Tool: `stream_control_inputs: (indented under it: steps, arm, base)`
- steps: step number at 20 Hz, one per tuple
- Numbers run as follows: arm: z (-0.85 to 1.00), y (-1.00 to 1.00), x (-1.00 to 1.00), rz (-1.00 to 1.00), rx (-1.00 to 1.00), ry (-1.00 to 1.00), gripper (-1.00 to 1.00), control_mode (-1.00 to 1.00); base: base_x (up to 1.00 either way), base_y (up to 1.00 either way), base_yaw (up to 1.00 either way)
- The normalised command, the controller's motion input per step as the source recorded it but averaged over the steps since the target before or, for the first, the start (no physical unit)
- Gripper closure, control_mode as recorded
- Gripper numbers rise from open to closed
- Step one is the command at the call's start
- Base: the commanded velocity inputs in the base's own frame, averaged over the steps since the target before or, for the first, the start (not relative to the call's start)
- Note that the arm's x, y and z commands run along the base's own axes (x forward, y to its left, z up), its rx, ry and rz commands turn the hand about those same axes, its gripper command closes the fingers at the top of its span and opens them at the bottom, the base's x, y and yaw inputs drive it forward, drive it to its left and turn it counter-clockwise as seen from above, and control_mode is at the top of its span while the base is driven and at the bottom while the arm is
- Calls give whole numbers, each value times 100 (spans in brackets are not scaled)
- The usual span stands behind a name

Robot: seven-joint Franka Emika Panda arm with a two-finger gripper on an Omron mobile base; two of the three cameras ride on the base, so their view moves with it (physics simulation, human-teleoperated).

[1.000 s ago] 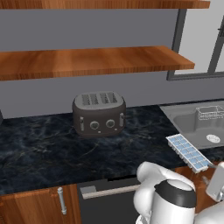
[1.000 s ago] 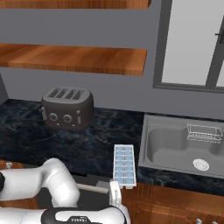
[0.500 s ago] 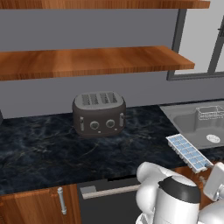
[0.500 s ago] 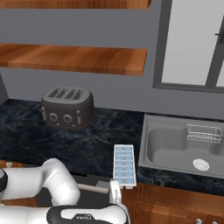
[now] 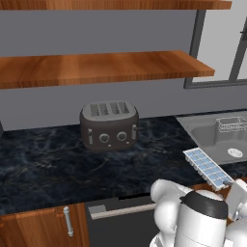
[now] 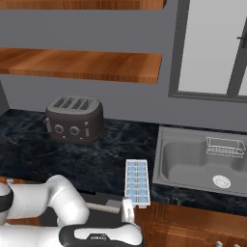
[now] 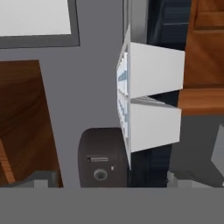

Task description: The ice cube tray has been filled with water. Take the tray and place it in the freezer to make ice. Close the freezer door after placing the tray.

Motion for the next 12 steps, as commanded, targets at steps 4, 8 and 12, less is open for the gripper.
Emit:
stream_control_inputs:
  steps: [4, 8, 12]
  arm:
    - [-15, -17, 5, 0, 0, 0, -100, -100]
    - [-14, -18, 6, 0, 0, 0, -100, -100]
    - [-11, -12, 11, 0, 0, 0, -100, -100]
  base:
    - [0, 0, 0]
    - [0, 0, 0]
    - [0, 0, 0]
